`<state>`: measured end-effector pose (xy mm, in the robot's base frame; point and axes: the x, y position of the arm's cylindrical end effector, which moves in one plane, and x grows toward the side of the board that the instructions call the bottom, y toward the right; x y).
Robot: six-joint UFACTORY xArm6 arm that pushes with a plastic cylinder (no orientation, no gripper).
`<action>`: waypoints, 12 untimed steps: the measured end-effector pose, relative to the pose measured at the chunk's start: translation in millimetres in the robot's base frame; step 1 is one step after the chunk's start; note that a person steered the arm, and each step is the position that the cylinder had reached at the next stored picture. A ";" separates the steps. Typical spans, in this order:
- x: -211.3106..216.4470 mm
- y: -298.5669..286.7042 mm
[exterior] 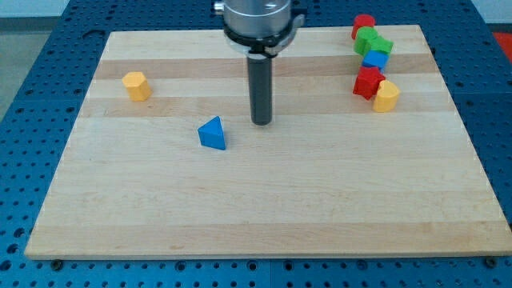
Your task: Push blue triangle to the center of the board
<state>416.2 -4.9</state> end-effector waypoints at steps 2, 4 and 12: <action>-22.8 -66.0; 9.8 -149.5; 33.7 -39.8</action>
